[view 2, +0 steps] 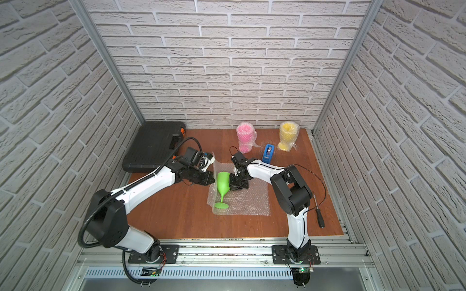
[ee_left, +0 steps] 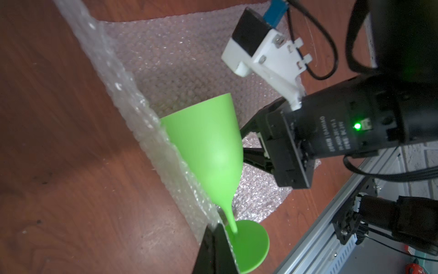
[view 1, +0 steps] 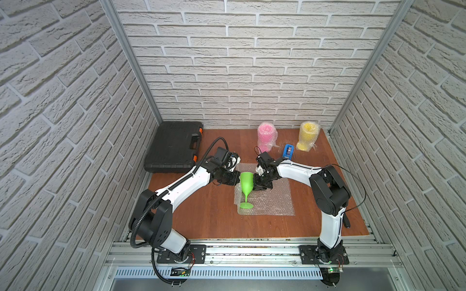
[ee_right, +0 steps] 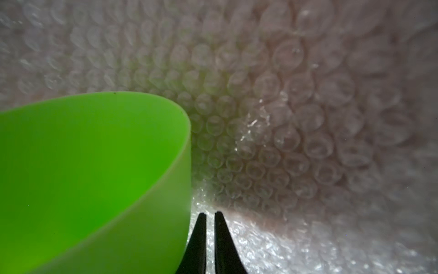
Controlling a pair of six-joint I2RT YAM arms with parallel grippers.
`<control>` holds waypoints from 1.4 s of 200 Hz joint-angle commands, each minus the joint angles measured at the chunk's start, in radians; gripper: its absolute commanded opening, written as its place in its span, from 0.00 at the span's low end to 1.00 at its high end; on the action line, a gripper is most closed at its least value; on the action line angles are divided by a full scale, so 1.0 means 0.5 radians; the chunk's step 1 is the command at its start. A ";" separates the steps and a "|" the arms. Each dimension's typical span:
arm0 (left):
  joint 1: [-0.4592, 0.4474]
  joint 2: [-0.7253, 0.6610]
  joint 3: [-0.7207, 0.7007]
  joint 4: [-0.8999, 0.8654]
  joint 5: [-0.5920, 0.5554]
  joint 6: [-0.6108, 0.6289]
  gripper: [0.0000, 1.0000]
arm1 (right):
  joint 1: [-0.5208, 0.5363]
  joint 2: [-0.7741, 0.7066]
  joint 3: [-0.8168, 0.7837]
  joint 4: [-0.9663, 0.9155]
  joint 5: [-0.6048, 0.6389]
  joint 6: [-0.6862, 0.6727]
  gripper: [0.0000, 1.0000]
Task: Wrap wine glasses in bubble wrap
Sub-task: Wrap the wine glass in bubble wrap.
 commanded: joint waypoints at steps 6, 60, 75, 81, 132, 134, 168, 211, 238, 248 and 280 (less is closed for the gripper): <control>-0.098 0.158 0.114 0.136 0.049 -0.099 0.00 | -0.013 -0.063 -0.045 0.094 -0.037 0.028 0.10; -0.231 0.423 0.245 0.232 0.110 -0.159 0.00 | -0.087 -0.230 -0.181 0.122 -0.043 0.029 0.10; -0.248 0.476 0.273 0.234 0.122 -0.163 0.00 | -0.132 -0.345 -0.227 0.089 -0.023 0.018 0.12; -0.254 0.495 0.284 0.232 0.130 -0.163 0.00 | -0.151 -0.395 -0.244 0.081 -0.027 0.016 0.14; -0.282 0.558 0.341 0.205 0.159 -0.166 0.00 | -0.225 -0.622 -0.329 0.365 -0.379 0.109 0.34; -0.283 0.560 0.340 0.203 0.158 -0.167 0.00 | -0.225 -0.619 -0.327 0.374 -0.389 0.113 0.34; -0.290 0.554 0.347 0.208 0.156 -0.174 0.00 | -0.225 -0.490 -0.289 0.392 -0.438 0.109 0.35; -0.287 0.516 0.323 0.192 0.104 -0.181 0.00 | -0.225 -0.471 -0.325 0.388 -0.353 0.073 0.11; -0.285 0.403 0.342 0.087 -0.114 -0.192 0.22 | -0.231 -0.464 -0.345 0.298 -0.255 0.007 0.03; -0.275 0.356 0.354 0.055 -0.164 -0.190 0.32 | -0.234 -0.457 -0.358 0.281 -0.232 -0.010 0.02; -0.255 0.269 0.416 -0.065 -0.285 -0.161 0.59 | -0.250 -0.466 -0.398 0.249 -0.167 -0.041 0.03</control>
